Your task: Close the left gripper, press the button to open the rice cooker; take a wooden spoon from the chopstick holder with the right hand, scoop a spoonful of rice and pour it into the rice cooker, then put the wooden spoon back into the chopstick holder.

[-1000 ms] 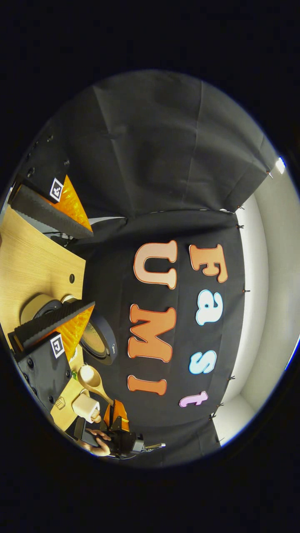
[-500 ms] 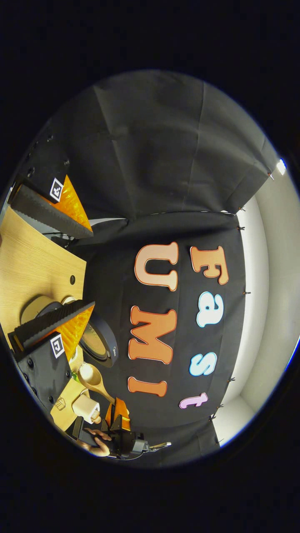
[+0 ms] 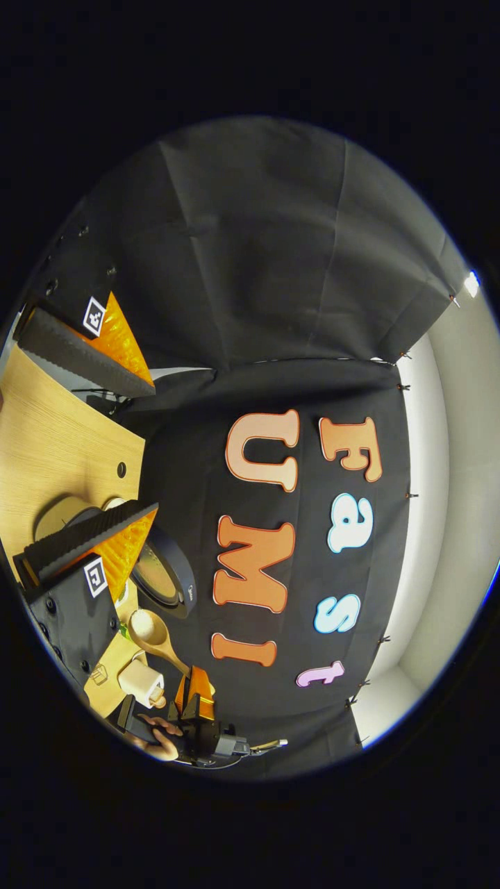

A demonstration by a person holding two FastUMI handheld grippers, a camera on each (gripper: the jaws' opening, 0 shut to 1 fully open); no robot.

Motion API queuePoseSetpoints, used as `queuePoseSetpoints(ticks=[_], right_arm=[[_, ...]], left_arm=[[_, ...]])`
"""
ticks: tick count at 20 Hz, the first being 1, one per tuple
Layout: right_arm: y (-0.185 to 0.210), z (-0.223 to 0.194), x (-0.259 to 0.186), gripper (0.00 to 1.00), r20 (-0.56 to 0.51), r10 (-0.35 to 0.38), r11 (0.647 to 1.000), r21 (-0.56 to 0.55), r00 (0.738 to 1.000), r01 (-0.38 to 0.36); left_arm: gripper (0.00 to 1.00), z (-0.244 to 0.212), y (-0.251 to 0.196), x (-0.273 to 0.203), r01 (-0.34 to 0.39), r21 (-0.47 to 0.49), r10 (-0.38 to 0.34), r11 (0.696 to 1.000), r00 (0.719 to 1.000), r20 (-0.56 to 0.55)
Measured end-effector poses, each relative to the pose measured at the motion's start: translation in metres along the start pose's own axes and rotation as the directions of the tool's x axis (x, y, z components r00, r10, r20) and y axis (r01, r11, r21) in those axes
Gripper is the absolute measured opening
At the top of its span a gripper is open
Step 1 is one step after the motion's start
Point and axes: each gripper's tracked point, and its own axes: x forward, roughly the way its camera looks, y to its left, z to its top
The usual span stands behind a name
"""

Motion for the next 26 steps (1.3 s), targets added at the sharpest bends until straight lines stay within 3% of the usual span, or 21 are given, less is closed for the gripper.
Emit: queuePoseSetpoints(ticks=[26], right_arm=[[0.019, -0.005, -0.013, 0.12, 0.027, 0.043, 0.979, -0.202, 0.999, -0.036]], left_arm=[[0.97, -0.004, 0.005, -0.006, -0.013, 0.011, 0.013, 1.0, 1.0, -0.004]])
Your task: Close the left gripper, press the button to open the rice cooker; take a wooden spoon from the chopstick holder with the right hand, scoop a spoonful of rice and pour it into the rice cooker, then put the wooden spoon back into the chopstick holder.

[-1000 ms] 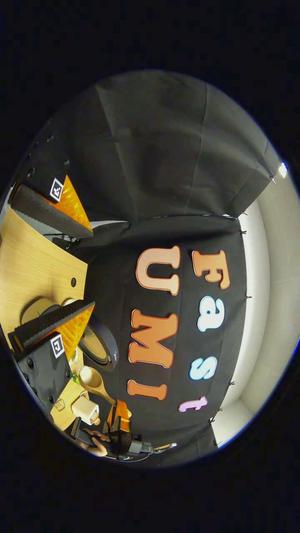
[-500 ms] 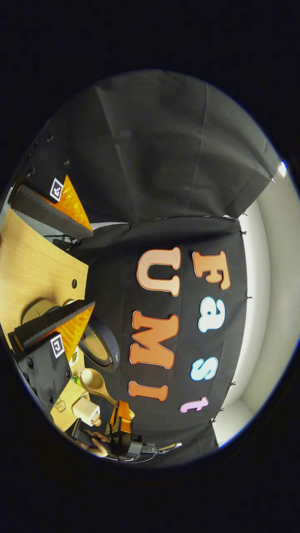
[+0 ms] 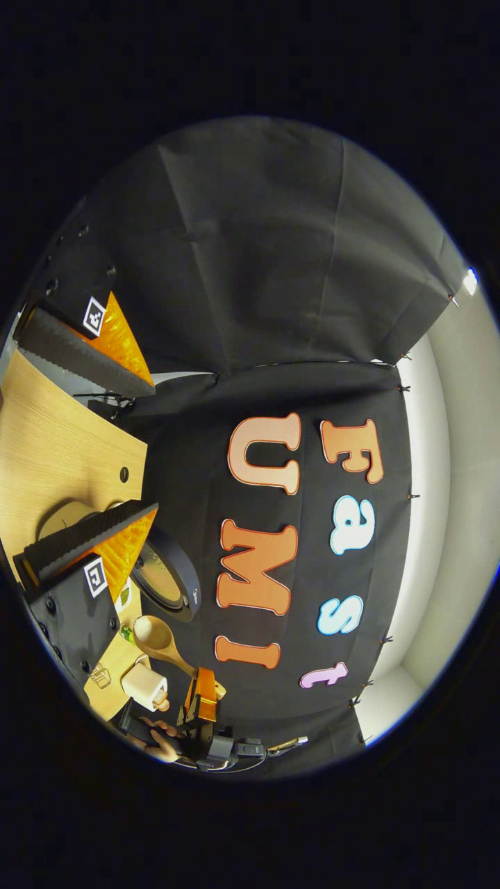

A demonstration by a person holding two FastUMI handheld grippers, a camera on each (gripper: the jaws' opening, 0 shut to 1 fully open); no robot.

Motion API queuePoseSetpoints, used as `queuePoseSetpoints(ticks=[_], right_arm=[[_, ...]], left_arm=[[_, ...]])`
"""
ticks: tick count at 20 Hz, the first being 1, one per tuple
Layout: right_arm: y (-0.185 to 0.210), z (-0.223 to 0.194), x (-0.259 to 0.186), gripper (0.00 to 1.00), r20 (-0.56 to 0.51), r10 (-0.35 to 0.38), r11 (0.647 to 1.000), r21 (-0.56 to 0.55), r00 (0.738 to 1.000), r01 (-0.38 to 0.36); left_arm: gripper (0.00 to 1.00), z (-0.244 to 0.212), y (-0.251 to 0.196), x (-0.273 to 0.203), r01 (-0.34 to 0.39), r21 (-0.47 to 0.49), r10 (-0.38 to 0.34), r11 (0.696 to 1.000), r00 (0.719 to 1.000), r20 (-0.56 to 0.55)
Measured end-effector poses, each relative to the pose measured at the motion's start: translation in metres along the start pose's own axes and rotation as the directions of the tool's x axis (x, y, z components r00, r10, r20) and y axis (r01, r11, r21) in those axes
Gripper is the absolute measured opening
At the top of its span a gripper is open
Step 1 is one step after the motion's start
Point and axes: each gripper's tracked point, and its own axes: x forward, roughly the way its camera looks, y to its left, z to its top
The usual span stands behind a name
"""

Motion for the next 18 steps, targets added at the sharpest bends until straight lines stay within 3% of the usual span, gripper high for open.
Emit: queuePoseSetpoints(ticks=[18], right_arm=[[0.017, -0.01, -0.004, 0.12, -0.003, 0.041, 0.987, -0.158, 0.999, -0.041]], left_arm=[[0.97, -0.005, 0.008, -0.002, -0.005, -0.005, 0.005, 1.0, 1.0, -0.006]])
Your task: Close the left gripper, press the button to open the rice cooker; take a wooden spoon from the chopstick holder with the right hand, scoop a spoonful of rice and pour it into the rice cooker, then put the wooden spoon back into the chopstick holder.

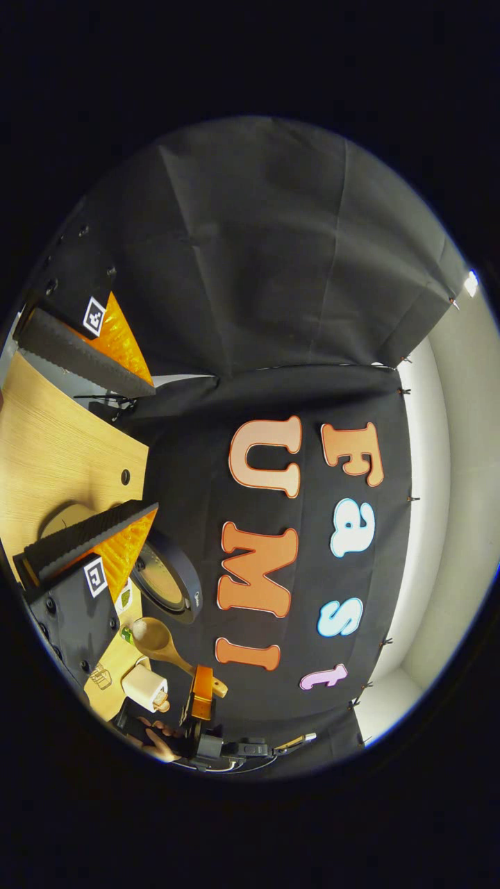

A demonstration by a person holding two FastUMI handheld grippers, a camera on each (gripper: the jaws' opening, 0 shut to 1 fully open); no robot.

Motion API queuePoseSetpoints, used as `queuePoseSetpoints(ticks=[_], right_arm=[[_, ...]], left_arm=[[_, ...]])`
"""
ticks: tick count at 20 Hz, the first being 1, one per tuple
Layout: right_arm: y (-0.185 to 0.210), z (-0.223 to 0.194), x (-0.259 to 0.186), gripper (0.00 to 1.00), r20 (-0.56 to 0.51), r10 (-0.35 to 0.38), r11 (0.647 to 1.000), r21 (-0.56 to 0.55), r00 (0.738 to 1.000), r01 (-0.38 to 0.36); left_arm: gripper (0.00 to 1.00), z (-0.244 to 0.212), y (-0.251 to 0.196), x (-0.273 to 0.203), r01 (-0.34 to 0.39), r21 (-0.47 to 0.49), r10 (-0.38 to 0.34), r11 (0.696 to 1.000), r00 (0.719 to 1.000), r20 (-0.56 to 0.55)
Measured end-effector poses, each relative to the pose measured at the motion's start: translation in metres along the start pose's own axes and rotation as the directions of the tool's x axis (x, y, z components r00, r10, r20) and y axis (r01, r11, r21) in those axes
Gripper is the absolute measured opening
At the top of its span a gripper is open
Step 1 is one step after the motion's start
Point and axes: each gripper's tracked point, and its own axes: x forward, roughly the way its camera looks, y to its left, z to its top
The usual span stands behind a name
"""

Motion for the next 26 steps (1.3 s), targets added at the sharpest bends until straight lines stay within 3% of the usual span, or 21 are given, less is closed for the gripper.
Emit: queuePoseSetpoints(ticks=[16, 26], right_arm=[[0.014, -0.022, 0.003, 0.12, -0.025, 0.041, 0.982, -0.184, 0.999, -0.045], [0.027, -0.043, 0.001, 0.12, -0.056, 0.065, 0.949, -0.307, 0.996, -0.079]], left_arm=[[0.97, -0.005, 0.01, 0.005, -0.007, 0.0, 0.007, 1.0, 1.0, -0.014], [0.97, -0.008, 0.013, 0.006, -0.003, 0.02, 0.003, 1.0, 1.0, -0.015]])
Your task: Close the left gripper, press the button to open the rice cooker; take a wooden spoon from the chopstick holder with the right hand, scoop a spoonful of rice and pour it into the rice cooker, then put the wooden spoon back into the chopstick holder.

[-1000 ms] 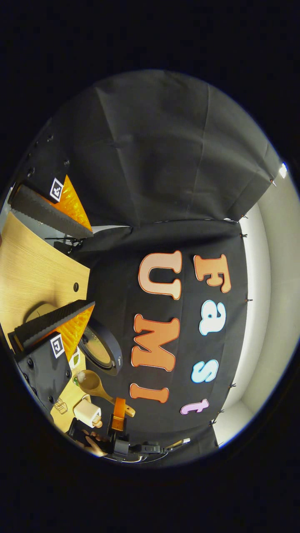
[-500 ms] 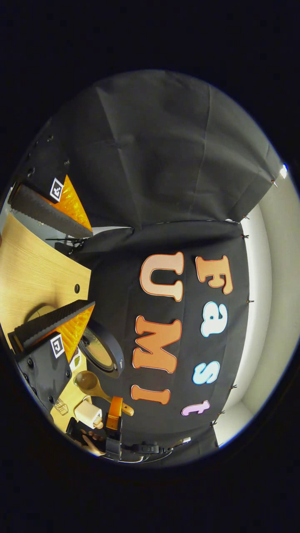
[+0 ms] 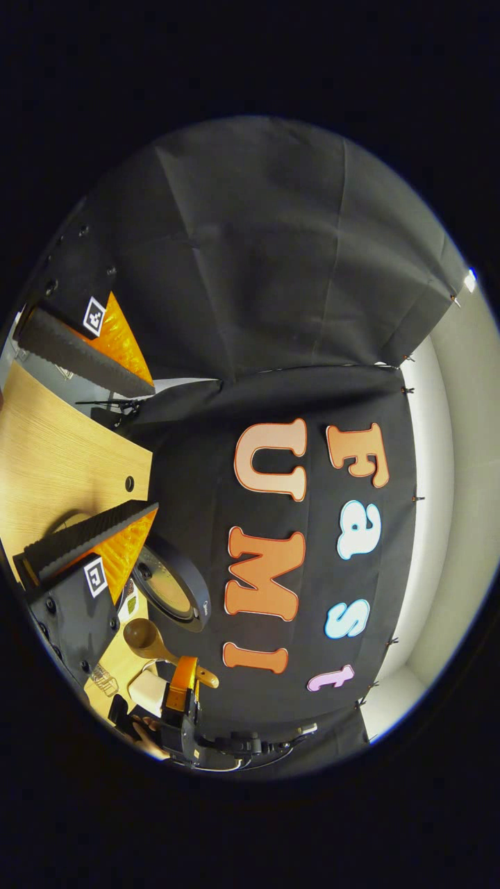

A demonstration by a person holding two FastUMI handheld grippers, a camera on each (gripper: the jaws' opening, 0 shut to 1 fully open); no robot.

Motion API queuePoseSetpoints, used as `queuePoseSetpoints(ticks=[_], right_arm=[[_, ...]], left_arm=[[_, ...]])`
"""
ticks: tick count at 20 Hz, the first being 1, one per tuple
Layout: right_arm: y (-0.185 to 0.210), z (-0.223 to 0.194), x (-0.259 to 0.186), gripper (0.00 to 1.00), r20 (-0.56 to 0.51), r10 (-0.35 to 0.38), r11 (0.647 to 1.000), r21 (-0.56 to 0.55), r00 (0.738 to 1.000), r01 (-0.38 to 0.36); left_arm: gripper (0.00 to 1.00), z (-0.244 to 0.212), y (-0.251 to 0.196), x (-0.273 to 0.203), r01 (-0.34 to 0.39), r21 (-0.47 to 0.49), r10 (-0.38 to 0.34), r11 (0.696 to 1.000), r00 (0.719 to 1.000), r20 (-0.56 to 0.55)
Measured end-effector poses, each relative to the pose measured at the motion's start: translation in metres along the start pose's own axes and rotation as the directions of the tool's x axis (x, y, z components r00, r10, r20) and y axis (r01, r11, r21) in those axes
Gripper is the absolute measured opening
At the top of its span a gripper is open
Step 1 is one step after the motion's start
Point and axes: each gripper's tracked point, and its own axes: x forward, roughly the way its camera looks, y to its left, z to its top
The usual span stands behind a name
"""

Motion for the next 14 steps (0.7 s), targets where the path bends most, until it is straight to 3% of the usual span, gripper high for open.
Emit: queuePoseSetpoints(ticks=[5, 7, 11, 14], right_arm=[[0.009, -0.004, -0.001, 0.11, 0.013, 0.006, 0.991, -0.133, 1.0, -0.004], [0.011, -0.007, -0.002, 0.12, 0.011, 0.013, 0.991, -0.135, 1.0, -0.011], [0.002, -0.008, -0.003, 0.07, 0.009, 0.01, 1.0, -0.008, 1.0, -0.01], [-0.024, 0.0, -0.008, 0.11, 0.029, -0.018, 0.995, 0.097, 0.999, 0.015]], left_arm=[[0.97, -0.002, 0.005, -0.001, 0.003, -0.006, -0.003, 1.0, 1.0, -0.004], [0.97, -0.002, 0.006, -0.001, 0.004, -0.009, -0.004, 1.0, 1.0, -0.004], [0.97, -0.003, 0.011, -0.001, 0.003, -0.016, -0.003, 1.0, 1.0, -0.005], [0.97, -0.001, 0.012, -0.002, 0.001, -0.019, -0.001, 1.0, 1.0, 0.001]])
